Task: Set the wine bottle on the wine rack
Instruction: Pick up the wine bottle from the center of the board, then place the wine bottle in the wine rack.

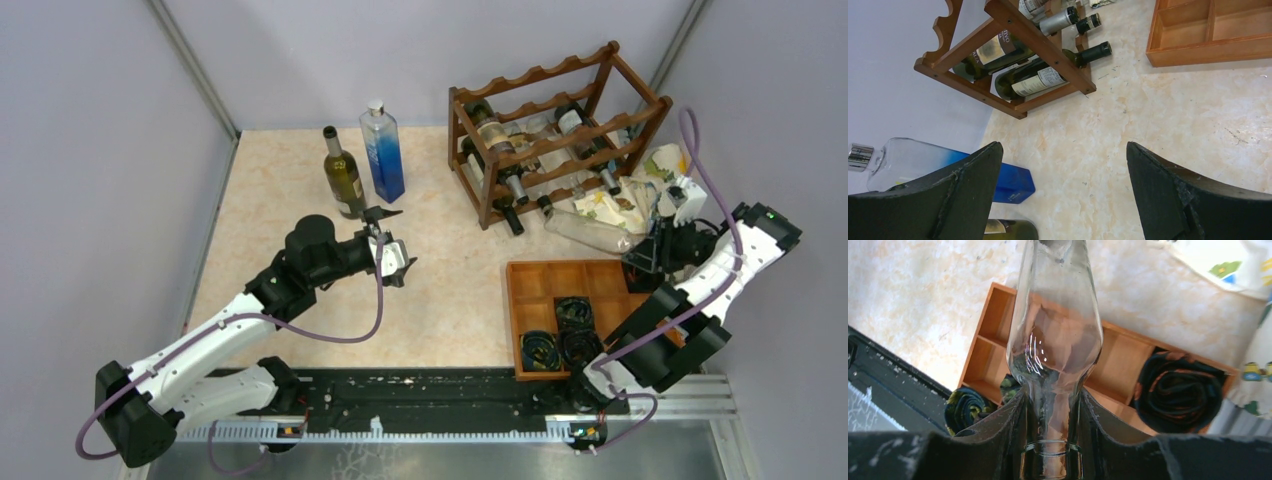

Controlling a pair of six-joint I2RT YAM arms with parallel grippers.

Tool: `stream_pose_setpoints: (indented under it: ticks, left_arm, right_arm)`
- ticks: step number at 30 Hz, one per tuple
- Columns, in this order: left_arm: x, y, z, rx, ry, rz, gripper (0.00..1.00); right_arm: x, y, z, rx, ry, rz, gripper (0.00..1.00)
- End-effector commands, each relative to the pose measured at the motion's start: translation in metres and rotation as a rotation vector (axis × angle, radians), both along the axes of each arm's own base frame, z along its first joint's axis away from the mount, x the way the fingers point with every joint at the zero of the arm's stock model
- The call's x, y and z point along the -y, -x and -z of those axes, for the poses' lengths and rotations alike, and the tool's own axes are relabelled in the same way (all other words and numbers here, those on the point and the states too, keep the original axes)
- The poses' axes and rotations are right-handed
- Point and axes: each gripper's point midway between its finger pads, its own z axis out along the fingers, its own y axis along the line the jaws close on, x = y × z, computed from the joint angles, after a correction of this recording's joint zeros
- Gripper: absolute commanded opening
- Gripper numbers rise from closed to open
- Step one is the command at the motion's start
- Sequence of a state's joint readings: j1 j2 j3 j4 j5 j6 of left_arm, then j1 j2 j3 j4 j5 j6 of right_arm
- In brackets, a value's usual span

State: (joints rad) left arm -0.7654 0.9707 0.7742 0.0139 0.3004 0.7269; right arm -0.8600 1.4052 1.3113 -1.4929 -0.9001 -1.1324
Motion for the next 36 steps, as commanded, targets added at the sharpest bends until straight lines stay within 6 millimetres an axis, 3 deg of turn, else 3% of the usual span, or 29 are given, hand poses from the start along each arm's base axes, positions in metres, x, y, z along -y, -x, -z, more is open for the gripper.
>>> stream_pose_setpoints:
  ticks: [1, 13, 24, 36]
  left_arm:
    - [0.001, 0.002, -0.003, 0.001, 0.005, 0.02, 0.99]
    - [0.002, 0.002, 0.0, -0.006, -0.001, 0.022, 0.99]
    - [0.002, 0.001, 0.0, -0.008, 0.0, 0.019, 0.99]
    - [0.002, 0.001, 0.002, -0.007, -0.006, 0.016, 0.99]
  right_arm:
    - [0.005, -0.024, -0.041, 0.161, -0.053, 0.026, 0.0]
    - [0.015, -0.055, -0.073, 0.261, -0.171, 0.049, 0.0]
    - [0.009, -0.077, -0.073, 0.302, -0.286, 0.054, 0.0]
    - [-0.01, -0.1, -0.057, 0.323, -0.353, 0.068, 0.0]
